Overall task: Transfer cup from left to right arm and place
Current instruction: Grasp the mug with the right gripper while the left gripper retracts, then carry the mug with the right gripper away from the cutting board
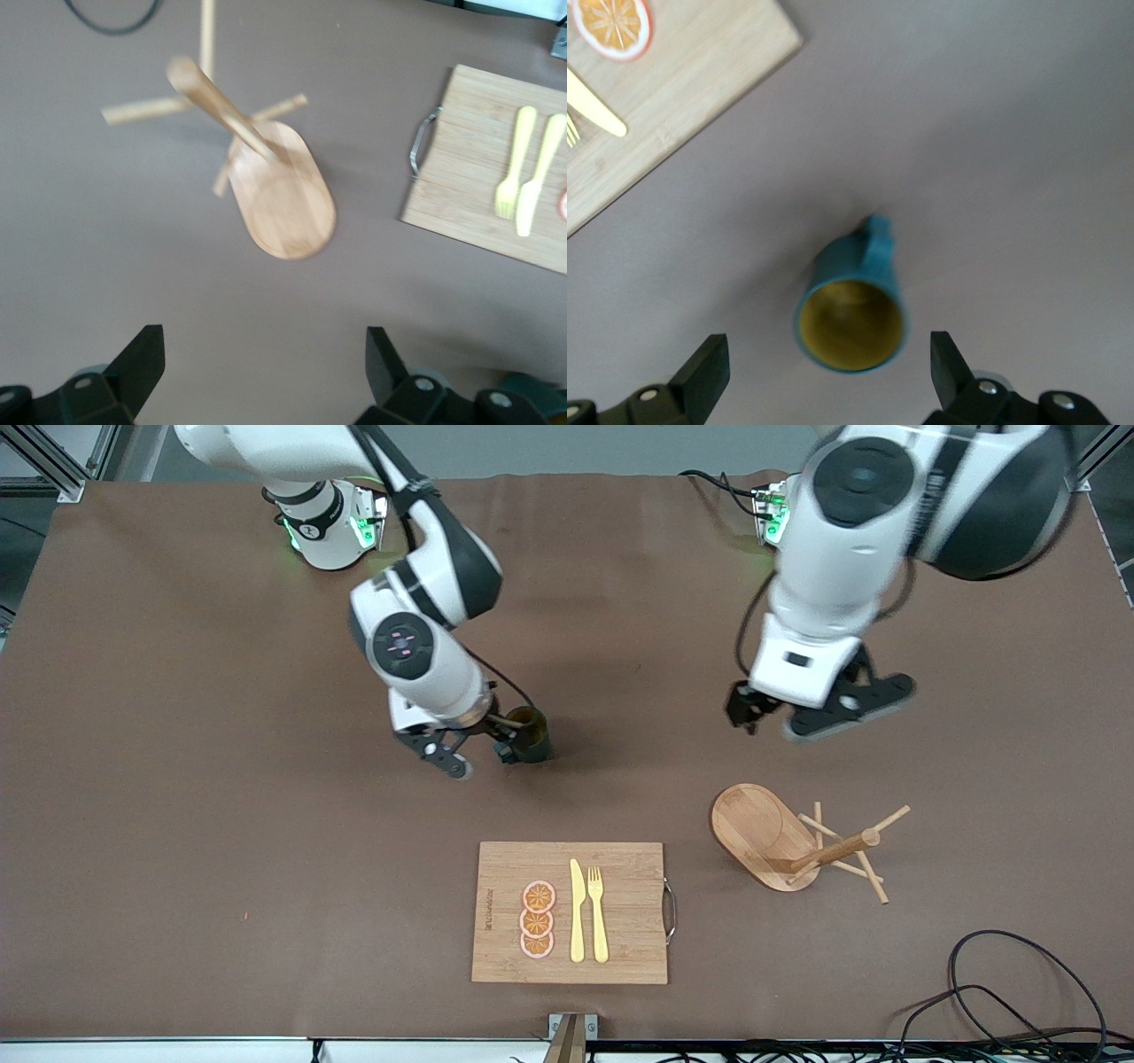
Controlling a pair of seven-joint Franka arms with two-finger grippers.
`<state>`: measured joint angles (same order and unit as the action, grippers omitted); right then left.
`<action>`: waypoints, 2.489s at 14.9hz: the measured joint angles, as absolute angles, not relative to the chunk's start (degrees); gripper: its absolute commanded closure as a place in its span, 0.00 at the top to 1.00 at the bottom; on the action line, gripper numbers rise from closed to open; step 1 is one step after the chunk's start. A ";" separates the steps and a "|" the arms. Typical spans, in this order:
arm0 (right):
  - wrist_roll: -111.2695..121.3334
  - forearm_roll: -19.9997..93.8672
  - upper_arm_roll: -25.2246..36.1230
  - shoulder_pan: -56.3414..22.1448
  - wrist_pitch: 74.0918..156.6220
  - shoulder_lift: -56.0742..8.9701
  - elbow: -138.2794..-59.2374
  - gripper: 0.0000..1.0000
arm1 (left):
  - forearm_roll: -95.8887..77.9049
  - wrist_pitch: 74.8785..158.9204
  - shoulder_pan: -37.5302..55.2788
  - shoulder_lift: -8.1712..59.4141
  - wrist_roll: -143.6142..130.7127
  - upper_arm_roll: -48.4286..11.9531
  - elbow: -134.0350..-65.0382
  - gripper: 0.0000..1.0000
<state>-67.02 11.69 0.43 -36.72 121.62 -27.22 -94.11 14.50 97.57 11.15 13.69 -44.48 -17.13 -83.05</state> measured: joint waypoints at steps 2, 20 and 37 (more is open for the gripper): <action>-71.21 11.95 0.46 -38.68 125.57 -30.35 -94.17 0.99 | 12.64 97.58 7.42 13.41 -37.56 -17.15 -82.41 1.00; -75.74 12.20 5.30 -38.97 124.51 -36.04 -90.90 0.00 | 3.48 88.12 -9.04 3.18 -1.86 -10.90 -82.09 1.00; -34.00 11.41 24.36 -20.47 118.93 -33.64 -91.18 0.00 | 2.27 88.01 0.17 -4.17 -6.78 -6.65 -91.67 1.00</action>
